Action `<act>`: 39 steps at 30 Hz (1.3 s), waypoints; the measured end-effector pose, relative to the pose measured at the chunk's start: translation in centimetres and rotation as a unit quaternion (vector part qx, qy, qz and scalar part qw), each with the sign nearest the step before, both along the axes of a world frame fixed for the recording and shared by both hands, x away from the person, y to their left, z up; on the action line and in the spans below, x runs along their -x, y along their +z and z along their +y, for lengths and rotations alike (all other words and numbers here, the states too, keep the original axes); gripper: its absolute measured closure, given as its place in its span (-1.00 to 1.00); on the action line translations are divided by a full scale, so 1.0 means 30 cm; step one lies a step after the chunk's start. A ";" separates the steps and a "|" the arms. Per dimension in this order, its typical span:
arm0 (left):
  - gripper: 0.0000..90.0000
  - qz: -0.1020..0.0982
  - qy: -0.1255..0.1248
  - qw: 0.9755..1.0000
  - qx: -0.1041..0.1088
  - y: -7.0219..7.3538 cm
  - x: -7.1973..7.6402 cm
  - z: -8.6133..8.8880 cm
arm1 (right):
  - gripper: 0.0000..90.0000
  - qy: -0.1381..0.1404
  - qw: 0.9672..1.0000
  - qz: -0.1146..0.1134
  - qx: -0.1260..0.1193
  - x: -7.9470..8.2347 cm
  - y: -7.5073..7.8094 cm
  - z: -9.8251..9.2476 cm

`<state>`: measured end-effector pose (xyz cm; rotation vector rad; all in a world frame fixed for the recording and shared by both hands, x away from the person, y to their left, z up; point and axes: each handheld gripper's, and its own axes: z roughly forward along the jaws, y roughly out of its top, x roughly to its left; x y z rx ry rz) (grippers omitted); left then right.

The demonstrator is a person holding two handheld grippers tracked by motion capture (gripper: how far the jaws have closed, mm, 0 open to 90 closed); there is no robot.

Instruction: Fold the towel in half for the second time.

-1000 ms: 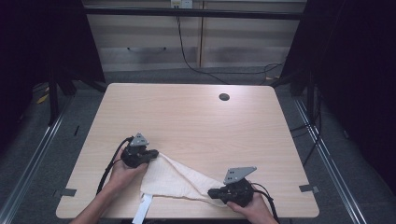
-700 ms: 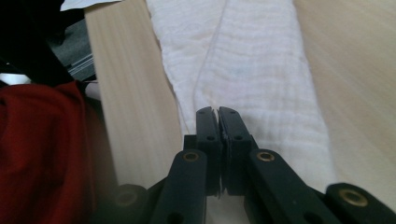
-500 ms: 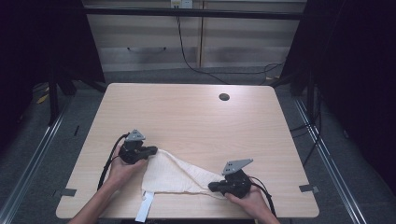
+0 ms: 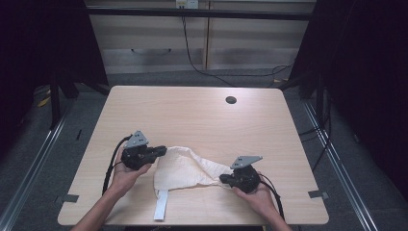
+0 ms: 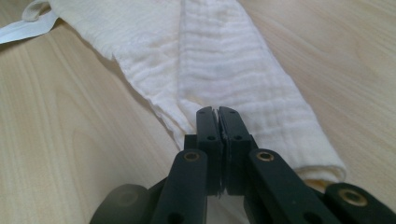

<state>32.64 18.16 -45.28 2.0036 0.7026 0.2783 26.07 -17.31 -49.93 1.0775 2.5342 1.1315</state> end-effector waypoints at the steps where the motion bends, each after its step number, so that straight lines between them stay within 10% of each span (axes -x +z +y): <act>1: 0.89 -0.003 -0.005 1.000 -0.004 0.003 0.008 -0.005 | 0.97 -0.003 1.000 0.001 0.000 -0.003 0.000 -0.002; 15: 0.89 -0.009 -0.058 0.998 -0.029 0.017 0.133 -0.022 | 0.97 -0.025 1.000 -0.005 0.010 -0.059 0.000 -0.008; 24: 0.89 0.019 -0.106 0.988 -0.111 -0.104 0.211 -0.079 | 0.97 -0.028 1.000 -0.008 0.007 -0.055 -0.003 -0.008; 32: 0.88 0.043 -0.133 0.984 -0.112 -0.139 0.208 -0.055 | 0.97 -0.031 0.999 -0.016 0.011 -0.047 -0.004 -0.005; 39: 0.89 0.033 -0.118 0.986 -0.113 -0.145 0.207 -0.041 | 0.97 -0.043 0.999 -0.022 0.017 -0.030 -0.001 -0.024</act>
